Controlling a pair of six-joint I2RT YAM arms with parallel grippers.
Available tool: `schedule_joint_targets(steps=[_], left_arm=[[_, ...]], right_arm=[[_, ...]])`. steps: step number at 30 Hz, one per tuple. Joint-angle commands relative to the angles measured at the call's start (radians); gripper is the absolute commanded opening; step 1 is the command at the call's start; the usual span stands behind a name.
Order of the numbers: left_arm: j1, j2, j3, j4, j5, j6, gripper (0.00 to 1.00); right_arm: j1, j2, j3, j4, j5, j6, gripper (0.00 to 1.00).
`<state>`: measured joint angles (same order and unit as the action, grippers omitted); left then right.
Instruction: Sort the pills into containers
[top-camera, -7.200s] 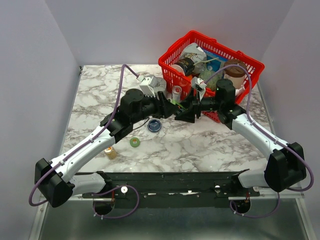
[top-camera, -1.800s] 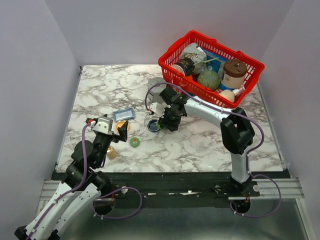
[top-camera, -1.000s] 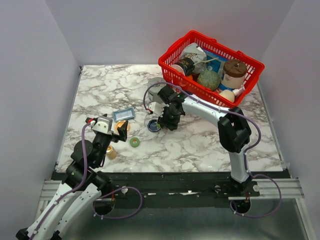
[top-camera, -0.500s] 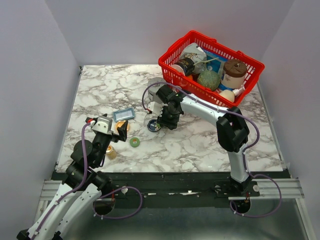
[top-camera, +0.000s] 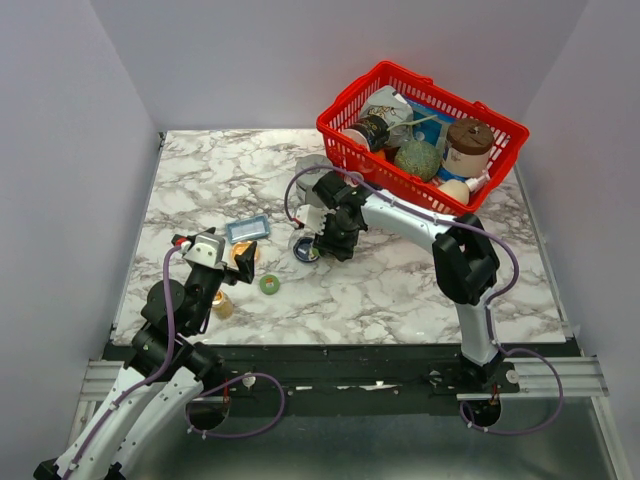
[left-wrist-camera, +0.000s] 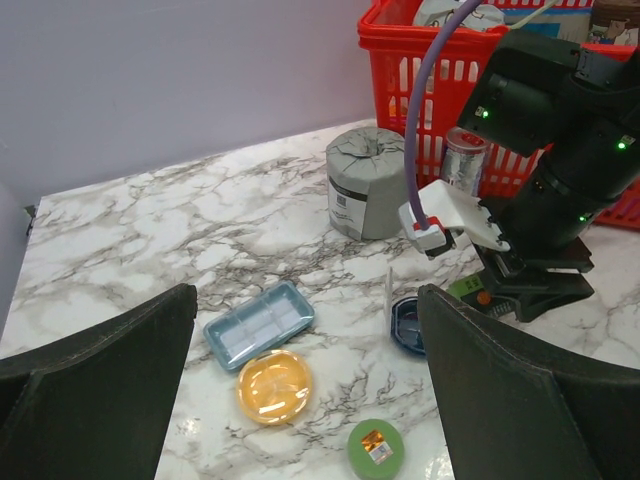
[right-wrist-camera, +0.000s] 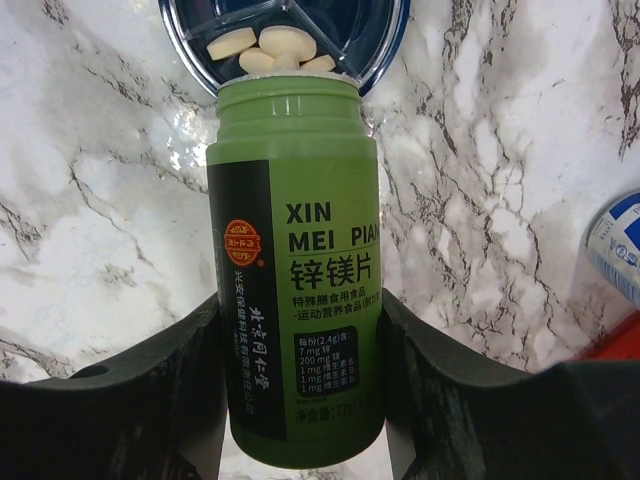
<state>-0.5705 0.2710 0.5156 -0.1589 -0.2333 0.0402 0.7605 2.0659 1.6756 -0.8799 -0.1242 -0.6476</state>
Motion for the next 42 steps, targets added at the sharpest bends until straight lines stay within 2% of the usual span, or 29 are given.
schedule_joint_targets(steps=[1, 16, 23, 30, 42], left_arm=[[0.004, 0.005, 0.011, 0.021, 0.02, -0.006, 0.99], [0.011, 0.008, 0.008, 0.027, 0.029, -0.016, 0.99], [0.014, 0.007, 0.003, 0.039, 0.031, -0.037, 0.99], [0.014, 0.008, -0.002, 0.067, 0.055, -0.239, 0.99], [0.014, 0.042, 0.037, 0.206, 0.186, -0.89, 0.99]], right_arm=[[0.011, -0.043, -0.034, 0.056, -0.032, 0.019, 0.11], [0.011, -0.124, -0.099, 0.133, -0.077, 0.046, 0.11], [0.0, -0.21, -0.163, 0.202, -0.204, 0.066, 0.11], [-0.015, -0.346, -0.27, 0.314, -0.334, 0.089, 0.11], [-0.046, -0.621, -0.425, 0.521, -0.668, 0.215, 0.11]])
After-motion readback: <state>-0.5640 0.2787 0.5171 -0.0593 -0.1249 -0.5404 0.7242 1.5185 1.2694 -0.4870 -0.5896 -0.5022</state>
